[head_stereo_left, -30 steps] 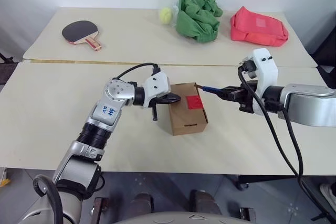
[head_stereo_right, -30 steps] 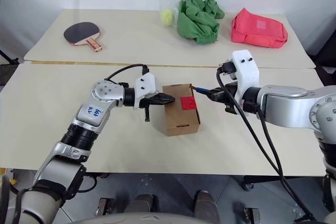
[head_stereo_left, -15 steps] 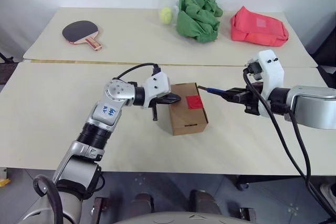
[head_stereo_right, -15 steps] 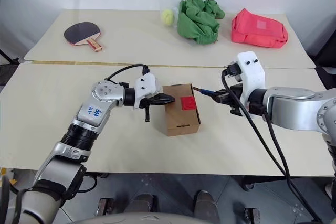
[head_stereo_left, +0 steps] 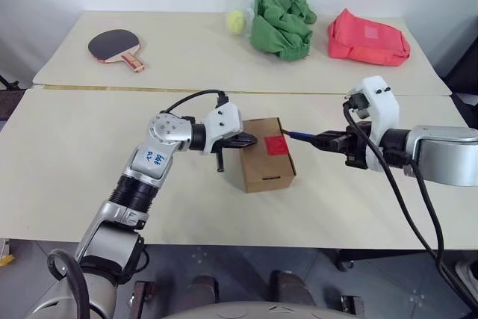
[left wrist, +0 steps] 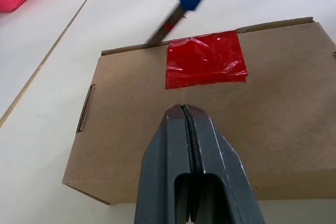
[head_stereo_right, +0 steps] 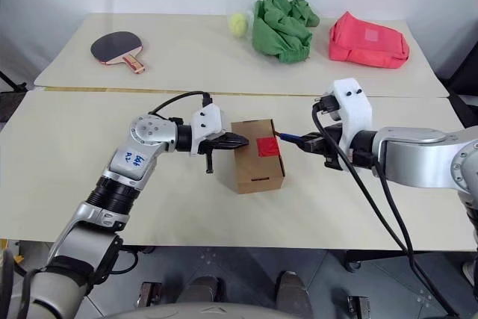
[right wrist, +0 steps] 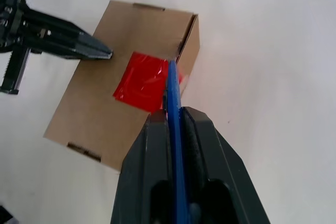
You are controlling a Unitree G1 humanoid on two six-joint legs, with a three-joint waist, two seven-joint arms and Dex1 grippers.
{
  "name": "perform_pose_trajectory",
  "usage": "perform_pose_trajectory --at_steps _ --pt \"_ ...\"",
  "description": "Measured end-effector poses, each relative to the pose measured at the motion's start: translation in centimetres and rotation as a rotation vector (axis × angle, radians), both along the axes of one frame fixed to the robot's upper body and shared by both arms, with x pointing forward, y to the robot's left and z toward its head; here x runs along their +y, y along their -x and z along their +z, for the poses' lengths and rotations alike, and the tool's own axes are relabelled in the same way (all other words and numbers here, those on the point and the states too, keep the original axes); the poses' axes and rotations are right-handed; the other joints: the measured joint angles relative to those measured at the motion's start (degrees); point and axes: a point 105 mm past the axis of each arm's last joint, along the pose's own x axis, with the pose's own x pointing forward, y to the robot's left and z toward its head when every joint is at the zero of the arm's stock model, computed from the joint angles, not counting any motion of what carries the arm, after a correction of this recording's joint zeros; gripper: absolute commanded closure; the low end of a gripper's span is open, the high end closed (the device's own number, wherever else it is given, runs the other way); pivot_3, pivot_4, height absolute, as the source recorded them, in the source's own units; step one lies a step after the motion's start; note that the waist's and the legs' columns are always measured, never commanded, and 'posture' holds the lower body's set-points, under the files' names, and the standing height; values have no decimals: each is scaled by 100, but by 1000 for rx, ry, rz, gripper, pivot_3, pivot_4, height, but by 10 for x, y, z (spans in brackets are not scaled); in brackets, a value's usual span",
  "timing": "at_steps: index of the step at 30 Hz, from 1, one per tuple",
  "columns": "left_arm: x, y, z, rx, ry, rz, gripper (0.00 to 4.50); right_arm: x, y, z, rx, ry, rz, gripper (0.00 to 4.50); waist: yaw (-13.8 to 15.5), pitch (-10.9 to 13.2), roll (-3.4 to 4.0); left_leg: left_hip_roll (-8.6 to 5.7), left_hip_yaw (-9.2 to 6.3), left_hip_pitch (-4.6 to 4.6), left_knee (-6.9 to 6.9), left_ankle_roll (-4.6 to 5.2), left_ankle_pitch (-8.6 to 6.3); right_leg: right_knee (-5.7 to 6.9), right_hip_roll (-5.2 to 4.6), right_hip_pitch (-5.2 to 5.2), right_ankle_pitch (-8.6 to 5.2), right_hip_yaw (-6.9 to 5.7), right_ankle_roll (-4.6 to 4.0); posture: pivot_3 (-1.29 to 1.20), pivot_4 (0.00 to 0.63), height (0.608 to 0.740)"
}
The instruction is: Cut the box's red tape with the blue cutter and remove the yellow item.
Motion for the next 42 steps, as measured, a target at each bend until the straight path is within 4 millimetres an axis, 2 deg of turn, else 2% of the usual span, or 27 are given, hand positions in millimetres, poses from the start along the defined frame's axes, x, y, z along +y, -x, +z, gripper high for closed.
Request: perform_pose_trajectory --at_steps 12,19,30,42 --pt "-2 3 -2 -19 -24 2 4500 4 -2 -16 67 -34 -25 4437 -6 -3 -1 0 1 20 -2 2 -1 -1 0 19 0 3 0 0 150 740" --pt "-4 5 -3 -15 -32 4 4500 2 -2 -16 84 -50 -8 4437 -8 -4 0 1 1 26 -5 2 -1 -1 1 21 0 3 0 0 150 740" --pt "-8 9 -7 -17 -49 -9 4500 -6 10 -15 111 -4 60 4437 20 -5 1 1 1 28 -5 3 -2 -3 1 24 0 4 -1 0 150 740" --pt "-10 8 -8 -23 -49 0 4500 -2 2 -12 90 27 27 4437 29 -6 1 1 2 33 0 3 -2 -2 1 27 0 7 -1 0 150 740"
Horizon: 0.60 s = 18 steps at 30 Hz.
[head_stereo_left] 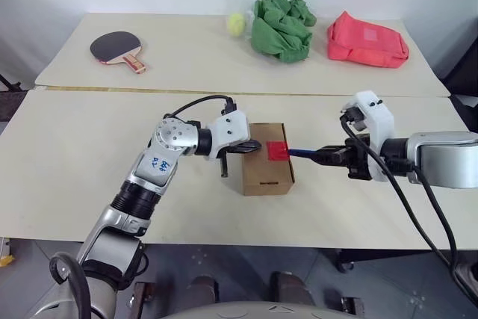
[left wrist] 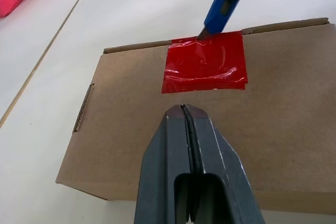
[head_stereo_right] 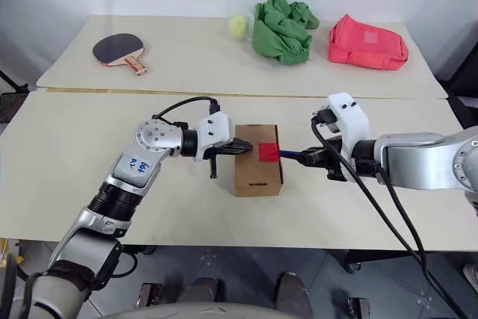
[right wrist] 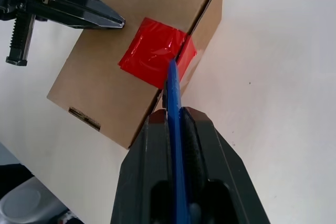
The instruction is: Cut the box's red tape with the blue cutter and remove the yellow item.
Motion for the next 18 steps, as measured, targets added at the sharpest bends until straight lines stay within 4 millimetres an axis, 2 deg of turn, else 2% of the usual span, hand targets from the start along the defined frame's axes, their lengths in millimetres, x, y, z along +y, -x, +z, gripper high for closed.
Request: perform_pose_trajectory --at_steps 11,18 --pt "-4 0 -2 2 12 7 4500 9 -26 6 -15 -36 -112 4437 15 -2 2 0 2 7 3 -1 1 3 0 1 1 5 -1 0 150 740" --pt "-6 0 -4 5 16 7 4500 5 -27 7 9 -24 -85 4437 18 -4 5 0 3 7 0 0 1 4 0 2 1 4 -1 0 150 740"
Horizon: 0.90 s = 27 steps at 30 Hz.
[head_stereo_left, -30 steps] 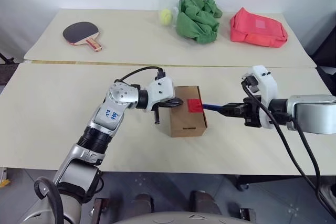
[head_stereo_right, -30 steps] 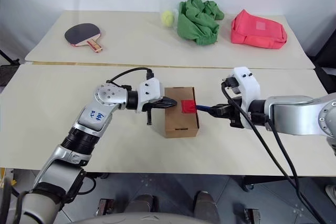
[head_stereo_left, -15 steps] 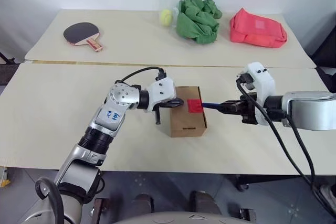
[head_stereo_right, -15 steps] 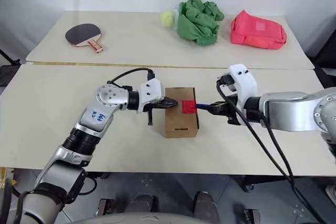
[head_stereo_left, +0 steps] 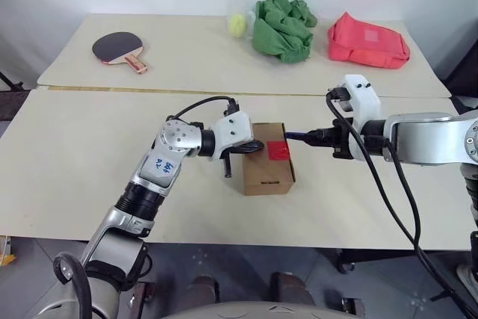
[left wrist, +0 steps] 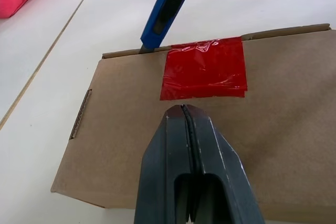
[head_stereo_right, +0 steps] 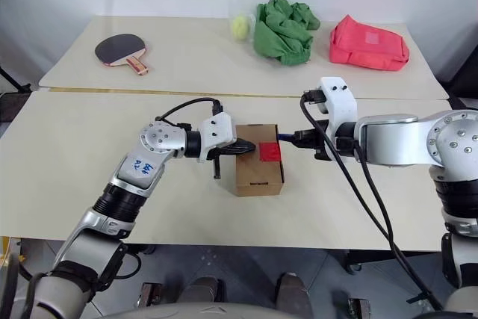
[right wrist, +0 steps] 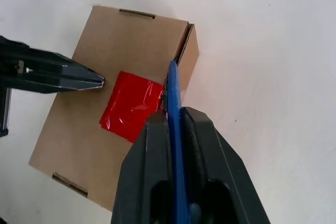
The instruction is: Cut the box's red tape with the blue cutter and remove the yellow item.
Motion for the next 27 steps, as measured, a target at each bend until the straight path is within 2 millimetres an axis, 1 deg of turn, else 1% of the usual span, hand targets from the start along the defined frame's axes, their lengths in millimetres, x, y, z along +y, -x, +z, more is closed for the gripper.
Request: perform_pose_trajectory --at_steps 6,12,16,18,22,24,27 --pt "0 0 -1 1 2 3 4500 -1 2 -1 9 -18 16 4437 1 0 0 0 0 0 0 1 0 0 0 1 0 0 0 0 150 740" --pt "-2 -1 -1 3 5 5 4500 -7 9 -1 36 -14 64 4437 1 -1 1 0 0 0 0 1 0 -1 0 1 0 0 0 0 150 740" --pt "-6 1 -2 4 5 -8 4500 -16 17 -1 71 6 107 4437 25 -3 4 -1 -1 0 -3 4 -2 -2 0 3 0 -3 0 0 150 740" --pt "-8 2 -3 4 1 -14 4500 -21 29 1 119 28 173 4437 22 -8 9 -1 -1 1 -7 7 -4 -10 0 6 0 -2 0 0 150 740" --pt "-12 5 -4 5 -5 -31 4500 -28 44 8 194 54 246 4437 15 -12 14 1 -1 2 -9 9 -5 -36 1 7 0 -2 0 0 150 740" --pt "-13 5 -4 6 -7 -36 4500 -28 48 10 225 58 274 4437 15 -13 15 0 0 3 -9 9 -5 -37 1 6 0 -1 0 0 150 740" --pt "-14 6 -5 7 -7 -41 4500 -29 49 11 251 55 286 4437 15 -14 17 0 0 3 -9 9 -5 -37 1 5 0 0 0 0 150 740"
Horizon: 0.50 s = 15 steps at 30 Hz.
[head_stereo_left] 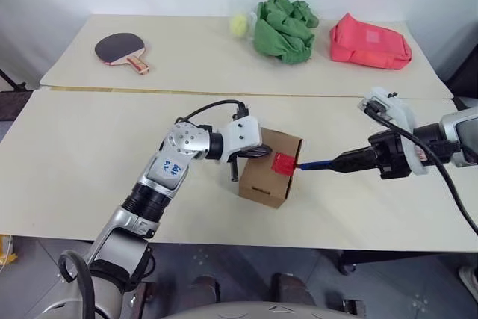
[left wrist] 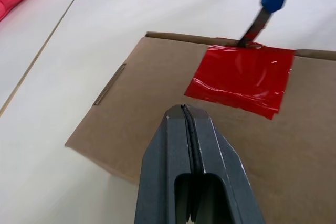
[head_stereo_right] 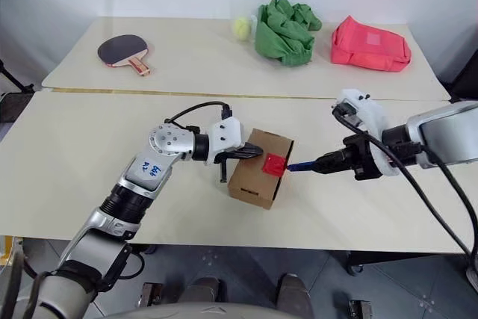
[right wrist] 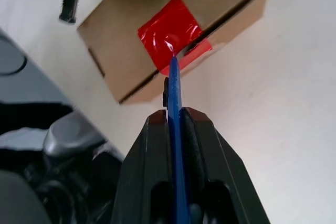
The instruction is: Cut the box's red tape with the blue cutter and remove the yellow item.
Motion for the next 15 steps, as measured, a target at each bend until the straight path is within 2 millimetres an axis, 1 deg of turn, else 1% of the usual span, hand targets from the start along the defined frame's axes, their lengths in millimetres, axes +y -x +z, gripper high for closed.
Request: perform_pose_trajectory --at_steps 7,10,15 --pt "0 0 -1 2 0 1 4500 1 -3 0 0 -8 -12 4437 4 -3 -1 0 0 2 1 -1 0 1 0 2 0 -1 0 0 150 740" --pt "3 -1 -2 5 -3 12 4500 4 -7 -1 -14 -15 -25 4437 -8 -13 -7 2 1 21 2 -1 1 0 0 19 0 0 -1 0 150 740" --pt "6 -2 -3 2 -5 25 4500 6 -16 -5 -24 -36 -62 4437 -32 -19 -8 8 3 26 3 10 -3 2 6 21 5 1 -8 0 150 740"
